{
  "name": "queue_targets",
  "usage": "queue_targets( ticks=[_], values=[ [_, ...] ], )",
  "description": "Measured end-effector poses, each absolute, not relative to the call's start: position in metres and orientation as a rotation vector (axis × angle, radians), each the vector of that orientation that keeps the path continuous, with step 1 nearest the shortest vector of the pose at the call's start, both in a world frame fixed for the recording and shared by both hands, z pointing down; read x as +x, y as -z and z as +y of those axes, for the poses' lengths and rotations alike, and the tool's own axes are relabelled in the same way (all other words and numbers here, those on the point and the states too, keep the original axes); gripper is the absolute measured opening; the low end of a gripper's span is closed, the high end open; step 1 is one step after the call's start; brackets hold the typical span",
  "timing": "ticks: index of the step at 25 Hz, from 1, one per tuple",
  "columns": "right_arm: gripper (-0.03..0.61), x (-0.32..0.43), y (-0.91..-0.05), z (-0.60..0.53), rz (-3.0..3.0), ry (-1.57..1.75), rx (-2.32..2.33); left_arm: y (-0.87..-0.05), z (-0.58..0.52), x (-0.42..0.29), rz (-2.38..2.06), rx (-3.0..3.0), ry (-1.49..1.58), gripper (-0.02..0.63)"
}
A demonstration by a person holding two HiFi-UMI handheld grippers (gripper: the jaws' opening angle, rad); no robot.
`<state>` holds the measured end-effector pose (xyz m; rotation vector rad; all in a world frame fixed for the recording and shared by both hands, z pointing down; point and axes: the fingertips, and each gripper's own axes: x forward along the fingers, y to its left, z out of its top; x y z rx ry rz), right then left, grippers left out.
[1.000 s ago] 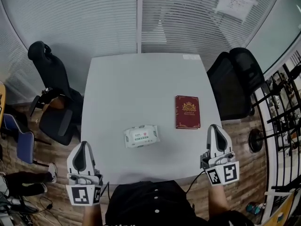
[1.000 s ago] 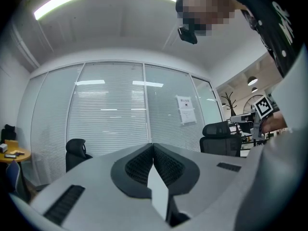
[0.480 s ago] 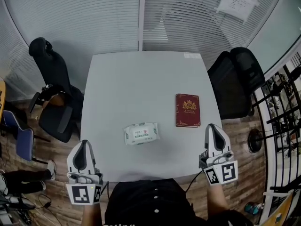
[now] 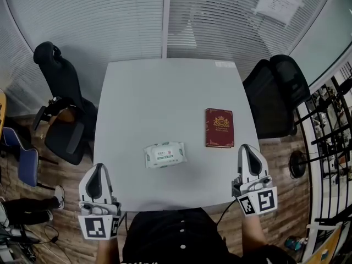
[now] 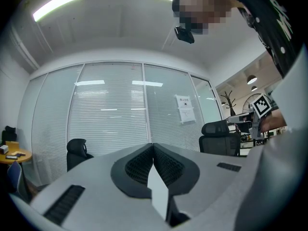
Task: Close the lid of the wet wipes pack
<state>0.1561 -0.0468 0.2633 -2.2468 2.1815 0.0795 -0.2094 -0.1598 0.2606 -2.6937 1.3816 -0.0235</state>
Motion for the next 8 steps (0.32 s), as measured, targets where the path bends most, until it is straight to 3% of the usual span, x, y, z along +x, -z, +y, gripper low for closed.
queue_targets(
  ticks=[8],
  values=[
    [0.028, 0.152, -0.2632, -0.0484, 2.202, -0.076, -2.242, -0.2604, -0.159, -0.2122, 1.389, -2.69, 0.029, 0.017]
  ],
)
